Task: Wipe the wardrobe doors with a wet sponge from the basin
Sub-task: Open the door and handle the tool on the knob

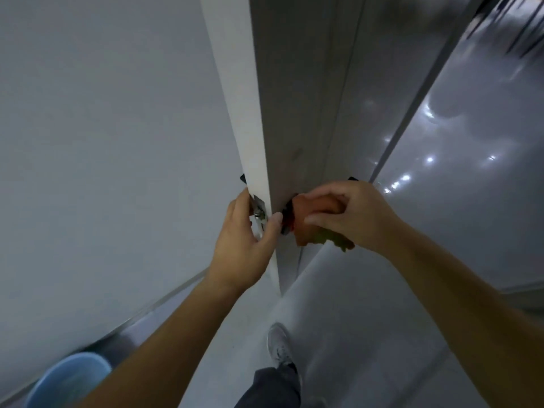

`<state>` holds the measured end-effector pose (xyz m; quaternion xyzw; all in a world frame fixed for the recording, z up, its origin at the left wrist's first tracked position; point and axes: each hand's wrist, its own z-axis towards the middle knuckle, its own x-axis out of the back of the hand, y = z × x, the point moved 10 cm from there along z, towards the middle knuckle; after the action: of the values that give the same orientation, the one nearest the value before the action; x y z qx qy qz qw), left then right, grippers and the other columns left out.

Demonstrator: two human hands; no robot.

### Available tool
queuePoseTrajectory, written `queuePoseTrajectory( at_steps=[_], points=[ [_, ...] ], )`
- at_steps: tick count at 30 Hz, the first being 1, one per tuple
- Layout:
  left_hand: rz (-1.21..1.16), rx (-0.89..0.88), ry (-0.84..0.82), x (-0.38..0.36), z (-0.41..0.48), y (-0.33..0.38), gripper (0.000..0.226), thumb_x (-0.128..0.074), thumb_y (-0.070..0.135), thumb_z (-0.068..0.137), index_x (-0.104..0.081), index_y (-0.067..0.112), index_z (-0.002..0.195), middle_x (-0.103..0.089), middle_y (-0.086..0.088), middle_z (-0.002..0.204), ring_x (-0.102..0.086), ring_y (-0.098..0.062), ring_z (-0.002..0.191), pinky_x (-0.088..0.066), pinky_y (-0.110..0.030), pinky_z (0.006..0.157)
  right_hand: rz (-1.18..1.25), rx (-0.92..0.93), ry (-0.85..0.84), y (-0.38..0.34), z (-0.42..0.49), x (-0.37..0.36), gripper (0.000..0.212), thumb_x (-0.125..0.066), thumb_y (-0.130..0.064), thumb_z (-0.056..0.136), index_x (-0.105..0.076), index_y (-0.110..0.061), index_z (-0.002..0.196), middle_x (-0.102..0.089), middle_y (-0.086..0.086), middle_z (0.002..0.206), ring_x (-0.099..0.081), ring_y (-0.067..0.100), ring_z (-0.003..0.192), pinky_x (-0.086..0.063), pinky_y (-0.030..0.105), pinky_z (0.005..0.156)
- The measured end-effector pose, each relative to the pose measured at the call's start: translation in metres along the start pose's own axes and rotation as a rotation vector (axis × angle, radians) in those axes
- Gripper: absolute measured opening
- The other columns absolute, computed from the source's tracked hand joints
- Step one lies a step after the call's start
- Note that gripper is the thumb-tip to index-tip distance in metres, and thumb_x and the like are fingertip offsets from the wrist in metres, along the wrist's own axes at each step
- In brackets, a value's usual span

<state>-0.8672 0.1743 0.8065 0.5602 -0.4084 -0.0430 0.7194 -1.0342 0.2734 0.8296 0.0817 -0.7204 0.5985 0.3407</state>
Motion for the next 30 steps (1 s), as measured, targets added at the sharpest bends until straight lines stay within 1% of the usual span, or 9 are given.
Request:
queuePoseTrajectory(
  at_steps=[5, 10, 14, 18, 21, 23, 25, 28, 30],
  points=[
    [-0.098, 0.038, 0.115, 0.027, 0.031, -0.017, 0.049, -0.055, 0.048, 0.097, -0.043, 0.039, 0.144, -0.057, 0.013, 0.131, -0.055, -0.009, 0.123, -0.051, -0.040, 0.102, -0.179, 0.201, 0.031, -0.018, 0.055, -0.020, 0.035, -0.083, -0.031, 0.082, -0.075, -0.023, 0.115, -0.063, -0.012, 0.113, -0.060, 0.006, 0.102, -0.053, 0.030, 0.092],
    [-0.191, 0.074, 0.195, 0.052, 0.059, -0.027, 0.034, -0.056, 0.036, 0.102, -0.050, 0.042, 0.135, -0.061, 0.019, 0.125, -0.058, -0.004, 0.117, -0.056, -0.038, 0.093, -0.412, 0.467, 0.170, -0.051, 0.089, -0.038, 0.027, -0.079, -0.033, 0.082, -0.077, -0.020, 0.106, -0.057, 0.002, 0.120, -0.054, 0.026, 0.111, -0.051, 0.049, 0.092],
    [-0.223, 0.121, 0.235, 0.066, 0.081, -0.031, 0.028, -0.054, 0.033, 0.105, -0.049, 0.050, 0.126, -0.062, 0.016, 0.124, -0.059, -0.001, 0.114, -0.053, -0.020, 0.088, -0.480, 0.749, 0.107, -0.079, 0.099, -0.070, 0.020, -0.063, -0.021, 0.093, -0.075, -0.012, 0.105, -0.063, 0.006, 0.109, -0.058, 0.029, 0.099, -0.053, 0.044, 0.083],
    [-0.215, 0.209, 0.300, 0.076, 0.098, -0.037, 0.025, -0.053, 0.034, 0.105, -0.052, 0.045, 0.127, -0.064, 0.023, 0.118, -0.058, 0.007, 0.110, -0.048, -0.007, 0.081, -0.686, 0.809, -0.007, -0.066, 0.106, -0.103, 0.044, -0.048, -0.033, 0.101, -0.061, -0.010, 0.136, -0.055, 0.010, 0.142, -0.051, 0.027, 0.132, -0.039, 0.043, 0.114],
    [-0.180, 0.288, 0.351, 0.080, 0.108, -0.043, 0.033, -0.053, 0.038, 0.104, -0.051, 0.040, 0.137, -0.062, 0.029, 0.123, -0.057, 0.009, 0.114, -0.049, -0.017, 0.094, -0.789, 0.910, -0.043, -0.049, 0.111, -0.103, 0.056, -0.048, -0.032, 0.103, -0.041, -0.004, 0.152, -0.043, 0.015, 0.158, -0.038, 0.029, 0.148, -0.030, 0.050, 0.122],
    [-0.168, 0.369, 0.413, 0.081, 0.107, -0.047, 0.043, -0.054, 0.040, 0.103, -0.042, 0.042, 0.144, -0.057, 0.030, 0.129, -0.055, 0.009, 0.115, -0.047, -0.019, 0.097, -0.789, 0.950, -0.047, -0.035, 0.124, -0.088, 0.059, -0.056, -0.028, 0.102, -0.040, -0.003, 0.153, -0.045, 0.014, 0.157, -0.039, 0.029, 0.148, -0.028, 0.050, 0.123],
    [-0.192, 0.537, 0.524, 0.079, 0.096, -0.057, 0.061, -0.057, 0.043, 0.100, -0.031, 0.029, 0.153, -0.055, 0.013, 0.137, -0.057, -0.004, 0.117, -0.049, -0.028, 0.097, -0.779, 0.955, -0.047, -0.025, 0.139, -0.075, 0.061, -0.060, -0.028, 0.100, -0.039, -0.004, 0.153, -0.046, 0.013, 0.156, -0.040, 0.029, 0.147, -0.024, 0.050, 0.123],
    [-0.436, 0.787, 0.598, 0.059, 0.078, -0.069, 0.037, -0.055, 0.037, 0.104, -0.055, 0.012, 0.129, -0.069, -0.009, 0.119, -0.068, -0.020, 0.101, -0.058, -0.043, 0.093, -0.780, 0.961, -0.047, -0.031, 0.144, -0.088, 0.070, -0.061, -0.029, 0.097, -0.032, -0.004, 0.155, -0.042, 0.015, 0.158, -0.036, 0.031, 0.149, -0.019, 0.052, 0.124],
    [-0.627, 0.817, 0.588, 0.042, 0.078, -0.065, 0.026, -0.050, 0.029, 0.106, -0.066, 0.009, 0.111, -0.075, -0.010, 0.100, -0.072, -0.023, 0.091, -0.058, -0.044, 0.091, -0.786, 0.978, -0.065, -0.040, 0.142, -0.106, 0.073, -0.057, -0.026, 0.097, -0.024, -0.003, 0.158, -0.034, 0.016, 0.162, -0.030, 0.033, 0.152, -0.014, 0.052, 0.125]
  ],
)
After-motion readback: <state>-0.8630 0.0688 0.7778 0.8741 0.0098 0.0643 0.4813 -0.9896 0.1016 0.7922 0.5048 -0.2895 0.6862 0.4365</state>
